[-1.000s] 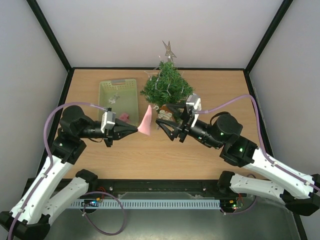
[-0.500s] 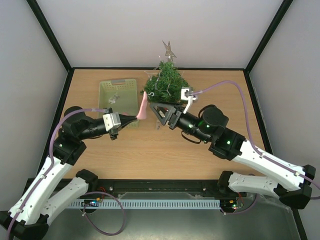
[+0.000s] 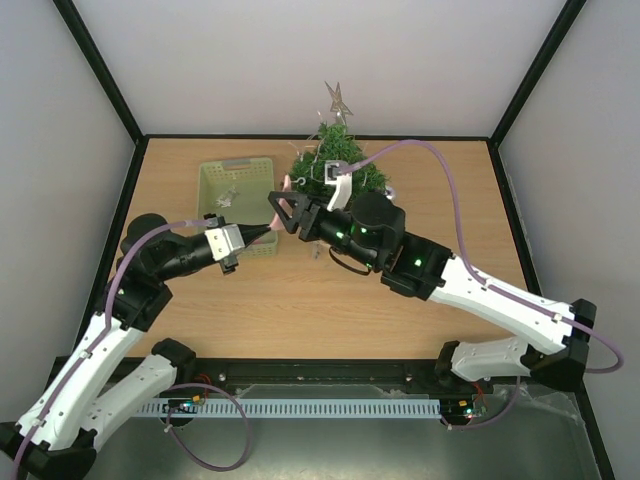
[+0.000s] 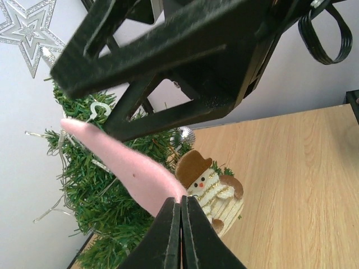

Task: Decorate the small christmas tree
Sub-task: Hang the decoration item on the Christmas tree.

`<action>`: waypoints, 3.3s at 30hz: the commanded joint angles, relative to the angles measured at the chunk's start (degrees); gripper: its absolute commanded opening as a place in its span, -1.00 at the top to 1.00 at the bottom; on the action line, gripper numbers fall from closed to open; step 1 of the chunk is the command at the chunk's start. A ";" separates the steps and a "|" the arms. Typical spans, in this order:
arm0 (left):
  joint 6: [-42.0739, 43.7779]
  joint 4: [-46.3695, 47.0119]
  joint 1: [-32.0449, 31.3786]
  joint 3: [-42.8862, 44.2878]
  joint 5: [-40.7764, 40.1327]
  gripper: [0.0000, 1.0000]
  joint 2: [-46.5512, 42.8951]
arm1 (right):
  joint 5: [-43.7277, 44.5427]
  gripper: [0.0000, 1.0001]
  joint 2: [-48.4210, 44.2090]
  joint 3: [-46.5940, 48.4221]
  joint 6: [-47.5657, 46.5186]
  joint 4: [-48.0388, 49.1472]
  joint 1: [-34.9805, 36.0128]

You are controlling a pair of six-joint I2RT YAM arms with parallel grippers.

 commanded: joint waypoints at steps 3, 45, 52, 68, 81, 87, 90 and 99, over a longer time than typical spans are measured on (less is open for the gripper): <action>2.70 3.28 -0.38 -0.92 -0.64 0.95 -0.16 | 8.42 0.02 2.61 3.57 -1.95 -6.72 0.94; -26.86 10.02 -0.49 -7.25 2.98 -0.37 -5.06 | -10.67 0.97 -18.88 -24.64 -66.09 6.55 0.98; -30.02 13.35 -0.46 -6.79 10.05 -0.27 -3.54 | -13.05 0.97 -22.12 -28.65 -75.02 13.62 0.95; -47.78 21.09 -1.46 -5.53 3.30 -0.14 0.33 | -9.77 0.97 -17.51 -26.79 -80.39 22.06 1.03; -56.52 31.88 -4.95 -8.50 0.63 -0.05 3.80 | -8.84 0.97 -12.20 -25.07 -76.67 27.16 1.02; -56.27 28.92 -7.18 -8.22 -4.29 -0.04 4.01 | -8.52 0.97 -10.51 -23.82 -75.66 27.46 1.02; -56.30 26.67 -7.44 -7.66 -6.08 -0.02 4.08 | -8.31 0.97 -10.26 -23.79 -75.37 27.70 1.02; -58.48 21.66 -7.68 -8.24 -13.11 -0.40 0.94 | -7.86 0.97 -10.63 -24.65 -76.02 26.60 1.03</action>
